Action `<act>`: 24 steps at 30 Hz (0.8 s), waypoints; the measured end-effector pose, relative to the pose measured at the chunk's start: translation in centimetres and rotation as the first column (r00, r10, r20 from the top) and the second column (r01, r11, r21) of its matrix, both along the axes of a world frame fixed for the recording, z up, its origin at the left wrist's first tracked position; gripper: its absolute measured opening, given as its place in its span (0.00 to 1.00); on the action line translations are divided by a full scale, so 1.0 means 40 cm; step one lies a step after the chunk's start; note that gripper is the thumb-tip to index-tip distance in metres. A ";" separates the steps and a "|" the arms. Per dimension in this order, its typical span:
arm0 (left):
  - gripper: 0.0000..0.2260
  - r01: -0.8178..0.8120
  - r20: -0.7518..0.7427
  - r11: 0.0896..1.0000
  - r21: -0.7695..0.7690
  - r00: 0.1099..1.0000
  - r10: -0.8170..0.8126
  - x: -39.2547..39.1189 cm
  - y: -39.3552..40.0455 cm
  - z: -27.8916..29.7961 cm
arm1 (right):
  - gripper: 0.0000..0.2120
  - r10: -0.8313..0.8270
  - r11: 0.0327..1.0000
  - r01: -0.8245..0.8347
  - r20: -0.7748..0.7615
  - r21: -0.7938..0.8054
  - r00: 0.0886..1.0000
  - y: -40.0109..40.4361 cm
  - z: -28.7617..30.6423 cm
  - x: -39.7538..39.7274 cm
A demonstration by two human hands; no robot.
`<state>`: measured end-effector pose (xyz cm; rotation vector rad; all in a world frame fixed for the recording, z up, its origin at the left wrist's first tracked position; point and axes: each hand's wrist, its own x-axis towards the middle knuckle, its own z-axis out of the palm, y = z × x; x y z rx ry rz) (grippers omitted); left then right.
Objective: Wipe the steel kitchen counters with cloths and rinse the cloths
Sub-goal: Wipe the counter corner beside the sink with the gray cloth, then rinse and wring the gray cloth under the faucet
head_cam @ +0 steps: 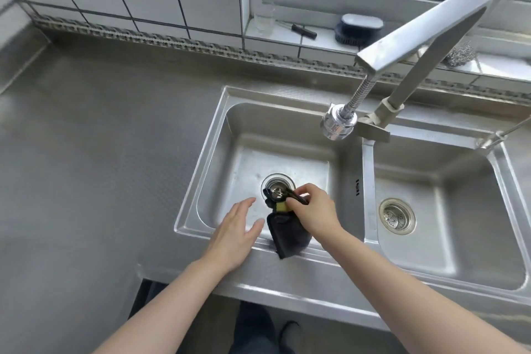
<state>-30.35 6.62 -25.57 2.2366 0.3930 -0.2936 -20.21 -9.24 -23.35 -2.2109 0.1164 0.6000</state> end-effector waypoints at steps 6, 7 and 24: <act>0.42 0.050 -0.019 0.963 -0.266 0.998 -0.057 0.090 -0.019 0.021 | 0.06 -0.108 0.981 0.118 -0.070 0.156 0.992 0.042 0.060 0.018; 0.41 0.029 -0.011 0.953 -0.302 0.999 -0.034 0.108 -0.021 0.023 | 0.05 -0.129 0.973 0.142 -0.082 0.180 0.988 0.046 0.064 0.022; 0.06 -0.245 -0.059 0.859 -0.450 0.968 0.246 0.277 -0.067 0.027 | 0.09 -0.426 0.894 0.443 0.179 -0.067 0.887 -0.231 0.104 0.296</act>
